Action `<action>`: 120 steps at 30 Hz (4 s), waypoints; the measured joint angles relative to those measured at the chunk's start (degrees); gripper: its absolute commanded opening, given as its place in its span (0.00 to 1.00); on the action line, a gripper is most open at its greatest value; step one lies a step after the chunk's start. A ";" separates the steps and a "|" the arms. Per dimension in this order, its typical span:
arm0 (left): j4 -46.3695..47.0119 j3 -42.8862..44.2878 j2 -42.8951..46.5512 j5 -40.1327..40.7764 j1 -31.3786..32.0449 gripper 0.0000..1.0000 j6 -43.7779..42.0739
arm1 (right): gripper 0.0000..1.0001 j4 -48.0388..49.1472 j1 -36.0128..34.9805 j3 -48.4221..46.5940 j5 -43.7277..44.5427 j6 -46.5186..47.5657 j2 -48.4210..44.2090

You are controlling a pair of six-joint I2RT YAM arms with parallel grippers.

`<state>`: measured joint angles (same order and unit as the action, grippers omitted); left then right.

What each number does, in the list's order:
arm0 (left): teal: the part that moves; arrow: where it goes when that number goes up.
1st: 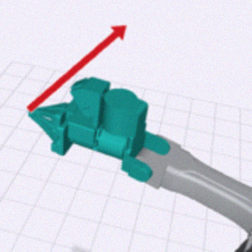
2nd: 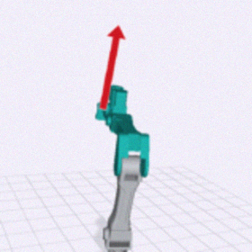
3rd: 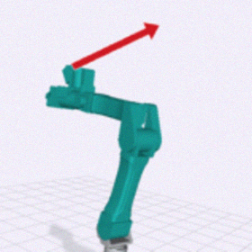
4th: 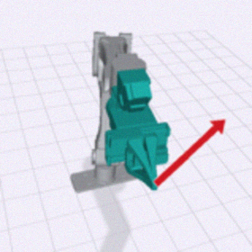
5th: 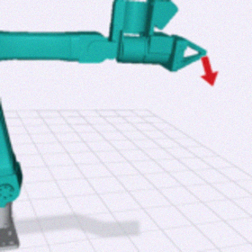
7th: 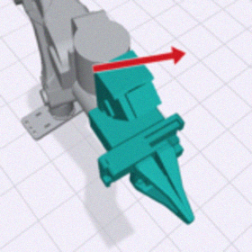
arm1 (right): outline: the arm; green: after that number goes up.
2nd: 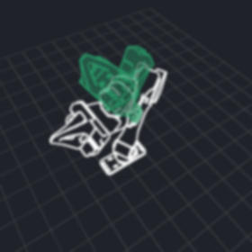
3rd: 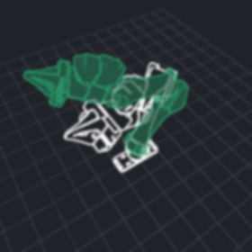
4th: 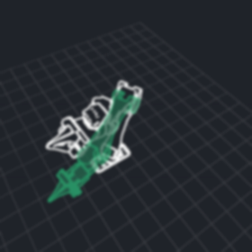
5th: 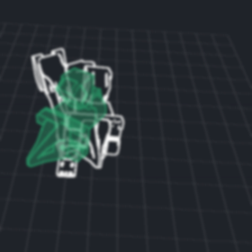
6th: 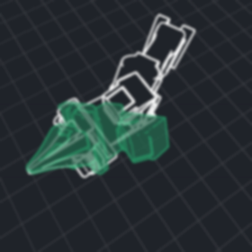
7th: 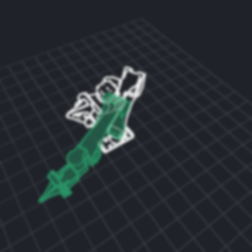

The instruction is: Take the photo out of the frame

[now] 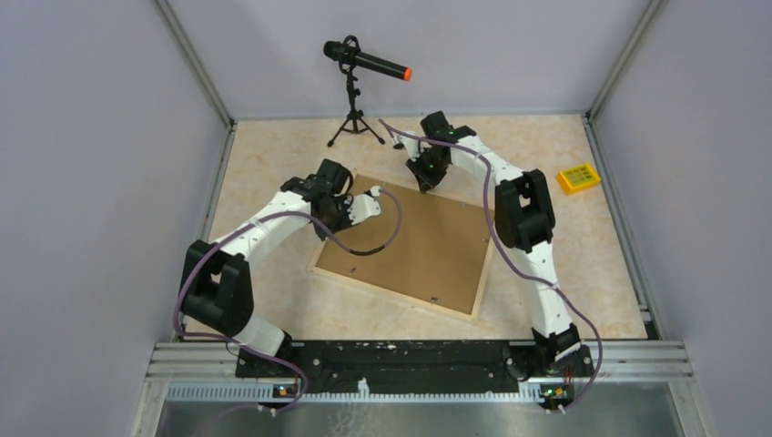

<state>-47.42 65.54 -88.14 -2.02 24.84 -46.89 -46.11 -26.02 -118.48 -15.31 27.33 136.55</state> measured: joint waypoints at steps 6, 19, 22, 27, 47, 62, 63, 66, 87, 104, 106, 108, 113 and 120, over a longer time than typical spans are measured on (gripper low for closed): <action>-0.31 0.00 0.00 -0.83 0.07 0.00 0.55 | 0.00 0.07 -0.09 0.00 0.44 -0.74 0.00; 4.74 -4.00 3.32 -2.89 -1.09 0.00 9.86 | 0.00 1.20 -0.11 1.20 0.63 -2.10 -0.46; 6.71 -5.46 4.63 -3.76 -2.01 0.00 12.63 | 0.00 1.92 -0.11 1.97 0.61 -2.10 -0.87; 8.50 -5.64 4.79 -9.16 -2.95 0.00 15.98 | 0.00 3.23 -0.11 3.37 0.59 -2.10 -1.60; 6.95 -0.92 5.22 -24.96 -13.05 0.00 27.74 | 0.13 2.69 0.52 3.21 -5.05 1.70 -1.53; 19.15 6.75 -4.44 -22.51 -11.54 0.00 37.03 | 0.51 -0.52 -1.03 -0.59 -15.41 0.39 1.38; 19.69 7.30 -5.25 -22.32 -10.56 0.00 37.22 | 0.53 -0.72 -1.01 -0.81 -16.17 -0.72 1.57; 21.11 9.51 -7.72 -20.13 -7.72 0.00 38.56 | 0.56 -0.90 -0.59 -0.90 -17.68 -3.52 1.73; 26.67 18.12 -20.11 -5.38 -3.41 0.00 44.54 | 0.49 1.60 3.89 5.07 -15.39 -5.09 -1.16; 26.82 19.47 -21.31 -4.52 -2.97 0.00 45.31 | 0.46 3.23 3.63 7.10 -14.47 -5.07 -2.25; 26.62 19.71 -21.51 -4.52 -2.97 0.00 45.27 | 0.45 3.23 3.63 7.10 -14.36 -5.07 -2.25; 26.45 19.80 -21.53 -4.55 -2.97 0.00 45.22 | 0.44 3.23 3.61 7.10 -14.27 -5.09 -2.25; 26.67 19.61 -21.51 -6.51 -3.17 0.00 45.24 | 0.43 3.19 3.50 7.10 -14.12 -5.09 -2.29; 28.22 18.01 -21.29 -11.65 -2.91 0.00 45.75 | 0.43 3.13 3.32 7.10 -13.73 -5.14 -2.36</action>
<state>-19.20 83.55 -109.43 -13.67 21.93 -1.15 -42.98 -22.70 -111.37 -29.04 22.20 134.19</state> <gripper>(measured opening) 0.234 0.434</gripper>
